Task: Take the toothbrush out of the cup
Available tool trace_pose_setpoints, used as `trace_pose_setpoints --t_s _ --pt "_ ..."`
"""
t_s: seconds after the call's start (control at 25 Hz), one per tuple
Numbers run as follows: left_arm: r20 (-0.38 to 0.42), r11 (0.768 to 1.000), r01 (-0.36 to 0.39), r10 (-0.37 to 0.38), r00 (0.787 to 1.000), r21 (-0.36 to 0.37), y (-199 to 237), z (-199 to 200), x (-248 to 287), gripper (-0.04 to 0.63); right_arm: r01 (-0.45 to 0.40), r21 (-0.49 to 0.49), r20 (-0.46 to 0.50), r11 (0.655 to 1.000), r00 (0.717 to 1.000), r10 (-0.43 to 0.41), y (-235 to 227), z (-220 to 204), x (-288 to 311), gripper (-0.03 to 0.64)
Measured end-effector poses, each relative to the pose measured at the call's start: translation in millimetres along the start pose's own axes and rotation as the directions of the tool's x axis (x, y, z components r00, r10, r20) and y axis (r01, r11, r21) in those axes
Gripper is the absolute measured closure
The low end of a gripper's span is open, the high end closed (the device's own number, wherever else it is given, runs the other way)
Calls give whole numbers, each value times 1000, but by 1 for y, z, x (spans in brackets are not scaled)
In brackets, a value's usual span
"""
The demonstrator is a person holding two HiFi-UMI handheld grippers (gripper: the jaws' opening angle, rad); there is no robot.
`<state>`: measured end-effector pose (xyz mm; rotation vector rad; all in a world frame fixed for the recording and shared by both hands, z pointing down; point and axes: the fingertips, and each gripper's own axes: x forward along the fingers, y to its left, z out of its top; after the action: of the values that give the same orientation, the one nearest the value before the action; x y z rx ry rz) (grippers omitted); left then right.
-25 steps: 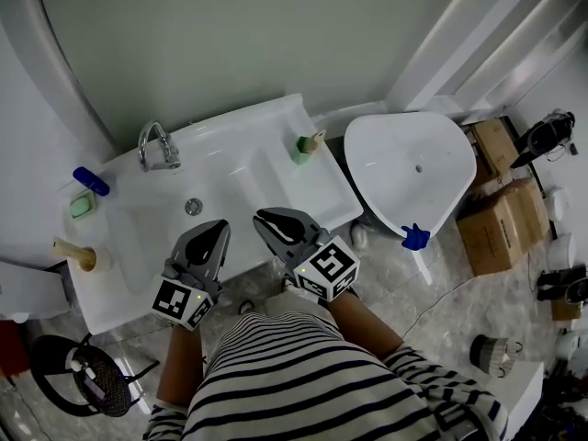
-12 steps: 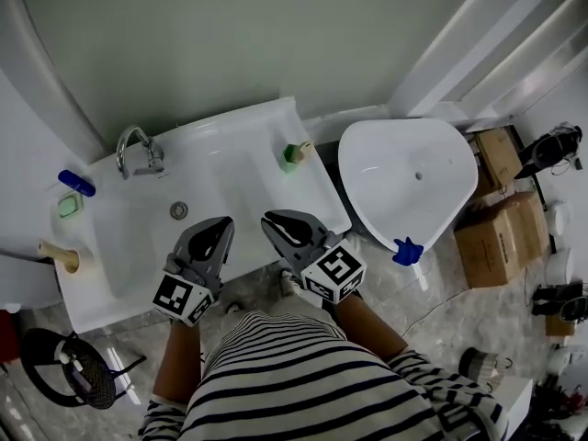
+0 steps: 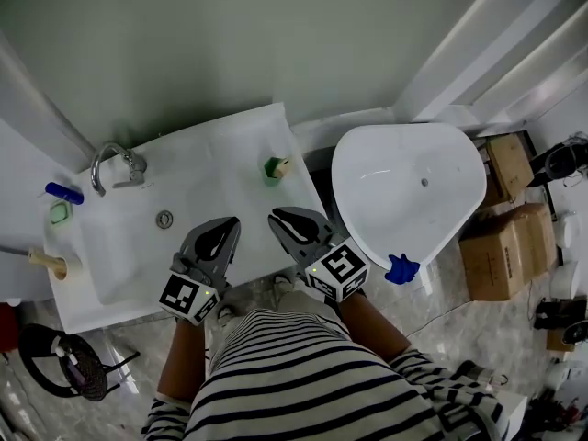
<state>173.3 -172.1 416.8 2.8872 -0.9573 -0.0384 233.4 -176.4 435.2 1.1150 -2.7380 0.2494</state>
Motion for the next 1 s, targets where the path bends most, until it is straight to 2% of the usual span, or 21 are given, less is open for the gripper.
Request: trace_pose_setpoints --t_s 0.4,0.48,0.56,1.0 --pt "-41 998 -64 64 997 -2 3 -17 36 588 3 6 -38 1000 999 -3 -62 -20 2 605" --pt "-50 997 -75 74 996 -5 4 -21 41 588 6 16 -57 1000 998 -6 -74 -28 4 581" --pt "-58 996 -86 85 995 -8 6 -24 44 588 8 21 -77 1000 997 -6 -83 -36 8 530" --pt "-94 994 -106 105 990 -10 8 -36 58 588 18 0 -140 1000 990 -18 -120 -65 30 479"
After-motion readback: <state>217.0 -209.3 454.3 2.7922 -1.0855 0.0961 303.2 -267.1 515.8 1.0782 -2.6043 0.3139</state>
